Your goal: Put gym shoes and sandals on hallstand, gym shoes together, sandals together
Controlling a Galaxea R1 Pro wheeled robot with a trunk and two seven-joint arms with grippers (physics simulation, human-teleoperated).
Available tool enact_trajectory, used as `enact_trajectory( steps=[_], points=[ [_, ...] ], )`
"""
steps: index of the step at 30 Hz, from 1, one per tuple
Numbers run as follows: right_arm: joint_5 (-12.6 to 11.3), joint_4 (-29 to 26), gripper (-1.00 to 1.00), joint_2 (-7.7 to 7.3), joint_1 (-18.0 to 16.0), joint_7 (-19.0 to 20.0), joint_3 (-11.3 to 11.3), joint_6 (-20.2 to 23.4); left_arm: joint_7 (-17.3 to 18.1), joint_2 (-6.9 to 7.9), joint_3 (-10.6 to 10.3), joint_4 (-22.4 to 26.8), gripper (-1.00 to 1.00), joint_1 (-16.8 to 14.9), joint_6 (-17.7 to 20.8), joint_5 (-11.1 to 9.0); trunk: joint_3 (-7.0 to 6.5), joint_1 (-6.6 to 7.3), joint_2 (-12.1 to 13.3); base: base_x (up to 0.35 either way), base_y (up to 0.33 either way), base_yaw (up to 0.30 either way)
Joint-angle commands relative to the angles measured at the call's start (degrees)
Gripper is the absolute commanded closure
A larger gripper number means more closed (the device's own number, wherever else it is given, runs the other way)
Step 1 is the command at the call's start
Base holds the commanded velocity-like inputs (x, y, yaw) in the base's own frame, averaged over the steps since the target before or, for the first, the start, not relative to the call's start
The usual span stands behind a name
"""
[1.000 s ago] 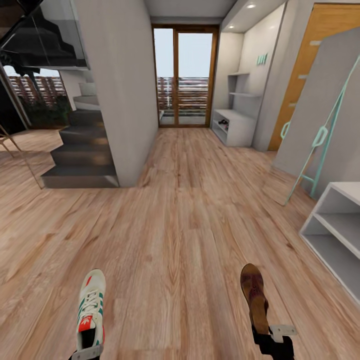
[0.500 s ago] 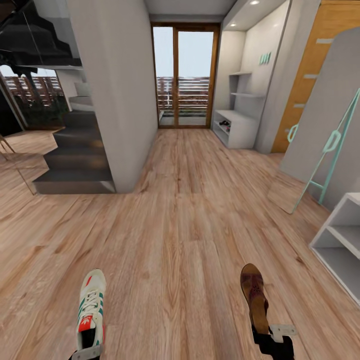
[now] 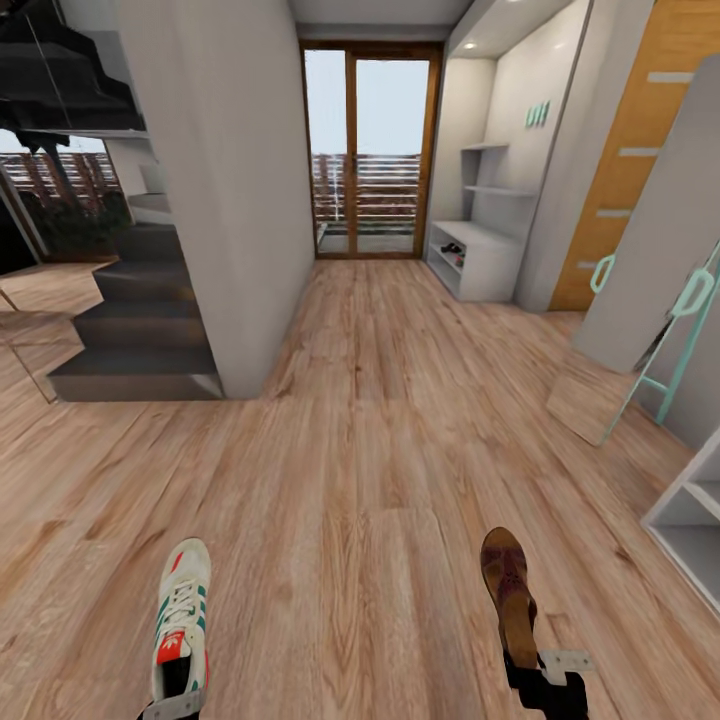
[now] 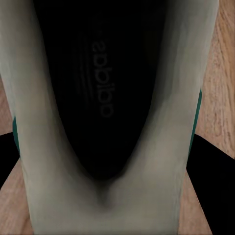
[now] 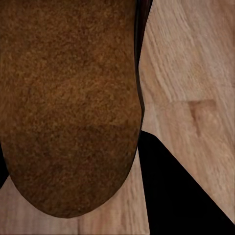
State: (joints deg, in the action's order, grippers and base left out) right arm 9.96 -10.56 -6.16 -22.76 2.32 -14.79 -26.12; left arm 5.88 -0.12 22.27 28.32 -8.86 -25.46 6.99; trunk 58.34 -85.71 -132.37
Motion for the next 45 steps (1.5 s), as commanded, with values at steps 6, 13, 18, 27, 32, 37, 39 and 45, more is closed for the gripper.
enact_trajectory(
  steps=[6, 13, 18, 27, 32, 37, 39, 45],
  points=[
    [0.24, 0.07, 1.00, 0.01, -0.04, 0.28, -0.50, -0.16, 0.36, -0.05, 0.49, -0.02, 1.00, -0.08, -0.23, 0.57, 0.05, -0.02, -0.02, 0.339, 0.000, 0.000],
    [0.24, 0.03, 1.00, -0.11, -0.01, 0.23, -0.50, -0.16, 0.36, -0.05, 0.48, -0.02, 1.00, -0.07, -0.21, 0.57, 0.05, -0.02, -0.02, 0.339, 0.000, 0.000],
    [0.24, 0.02, 1.00, -0.20, -0.04, 0.23, -0.50, -0.16, 0.36, -0.05, 0.48, -0.02, 1.00, -0.06, -0.20, 0.57, 0.05, -0.02, -0.02, 0.339, 0.000, 0.000],
    [0.24, 0.02, 1.00, -0.24, -0.04, 0.23, -0.50, -0.16, 0.36, -0.05, 0.49, -0.02, 1.00, -0.06, -0.21, 0.57, 0.05, -0.02, -0.02, 0.339, 0.000, 0.000],
    [0.24, 0.02, 1.00, -0.22, -0.06, 0.23, -0.50, -0.16, 0.36, -0.05, 0.45, -0.02, 1.00, -0.06, -0.21, 0.57, 0.05, -0.02, -0.02, 0.339, 0.000, 0.000],
    [0.24, 0.02, 1.00, -0.25, -0.02, 0.23, -0.50, -0.16, 0.36, -0.05, 0.45, -0.02, 1.00, -0.07, -0.23, 0.57, 0.05, -0.02, -0.02, 0.339, 0.000, 0.000],
    [0.24, 0.02, 1.00, -0.28, -0.03, 0.23, -0.50, -0.16, 0.36, -0.05, 0.42, -0.02, 1.00, -0.09, -0.24, 0.57, 0.05, -0.02, -0.02, 0.339, 0.000, 0.000],
    [0.24, 0.02, 1.00, -0.34, -0.05, 0.23, -0.50, -0.16, 0.36, -0.05, 0.44, -0.02, 1.00, -0.08, -0.24, 0.57, 0.05, -0.02, -0.02, 0.339, 0.000, 0.000]
  ],
)
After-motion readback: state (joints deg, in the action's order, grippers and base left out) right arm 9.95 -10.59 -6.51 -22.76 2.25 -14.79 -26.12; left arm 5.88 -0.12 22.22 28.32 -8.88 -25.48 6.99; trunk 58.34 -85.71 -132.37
